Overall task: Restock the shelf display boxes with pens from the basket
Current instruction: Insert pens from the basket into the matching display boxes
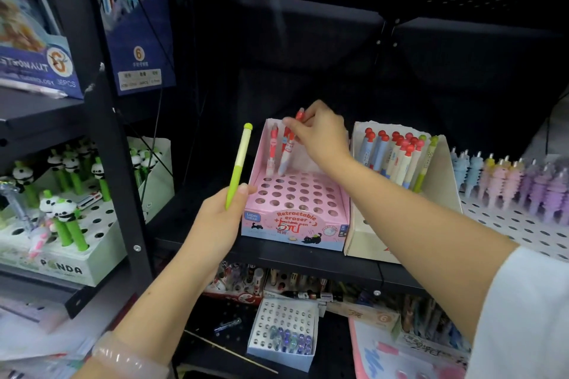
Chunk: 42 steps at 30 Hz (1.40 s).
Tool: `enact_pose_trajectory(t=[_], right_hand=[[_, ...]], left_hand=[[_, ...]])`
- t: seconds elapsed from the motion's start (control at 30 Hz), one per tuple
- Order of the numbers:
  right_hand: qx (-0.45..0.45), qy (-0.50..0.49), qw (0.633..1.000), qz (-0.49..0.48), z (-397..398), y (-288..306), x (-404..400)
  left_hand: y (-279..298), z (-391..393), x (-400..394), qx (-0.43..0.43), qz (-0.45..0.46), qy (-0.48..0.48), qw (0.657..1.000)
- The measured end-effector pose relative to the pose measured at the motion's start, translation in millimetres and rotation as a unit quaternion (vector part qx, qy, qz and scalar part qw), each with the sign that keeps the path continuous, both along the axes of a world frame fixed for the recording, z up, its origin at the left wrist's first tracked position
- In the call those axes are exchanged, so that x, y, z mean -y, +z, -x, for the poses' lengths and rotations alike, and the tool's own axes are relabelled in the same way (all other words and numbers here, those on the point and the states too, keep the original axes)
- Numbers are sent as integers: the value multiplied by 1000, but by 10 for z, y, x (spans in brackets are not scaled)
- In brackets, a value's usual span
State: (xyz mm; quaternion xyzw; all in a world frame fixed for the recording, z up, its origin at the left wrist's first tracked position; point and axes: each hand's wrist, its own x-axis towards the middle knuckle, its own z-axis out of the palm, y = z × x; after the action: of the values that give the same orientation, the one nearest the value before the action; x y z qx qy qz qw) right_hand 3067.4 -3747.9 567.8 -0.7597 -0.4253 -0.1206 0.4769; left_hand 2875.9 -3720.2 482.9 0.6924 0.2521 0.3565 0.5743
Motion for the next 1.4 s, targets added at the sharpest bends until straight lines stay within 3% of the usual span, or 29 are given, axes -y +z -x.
enact_pose_trajectory(t=[0.1,0.33,0.43,0.53,0.6,0.73,0.83,0.93,1.07,1.17,1.4], right_hand=[[38,-5,996,83,18,-181,-123],[37,-7,985,170,-1,-382,-107],[4,-4,994,105,94,-303,51],[-124,156,980,23,258,-75,291],[-170,287,941,61,371,55,487],[-187,353,913,86,429,151,797],[-211,319,923,44,331,156,1012],[-221,225,948,-30,72,205,1295],[-116,16,989,-85,-448,243,1734],[-44,-92,994,-38,-752,138,1935],[57,-106,984,131,-872,-43,1828]], left_hand=[[-13,2,-12,3,15,7,1000],[-10,17,9,7,22,7,1000],[34,21,48,3,-30,57,998],[126,-10,137,21,-69,66,995],[197,-64,233,30,-84,51,995],[262,-260,468,38,-98,12,994],[277,-433,648,21,-99,-9,995],[302,-585,804,21,-121,-30,992],[362,-786,1000,-4,-155,-79,985],[411,-918,1124,-24,-172,-109,979],[366,-1049,1192,-39,-175,-125,976]])
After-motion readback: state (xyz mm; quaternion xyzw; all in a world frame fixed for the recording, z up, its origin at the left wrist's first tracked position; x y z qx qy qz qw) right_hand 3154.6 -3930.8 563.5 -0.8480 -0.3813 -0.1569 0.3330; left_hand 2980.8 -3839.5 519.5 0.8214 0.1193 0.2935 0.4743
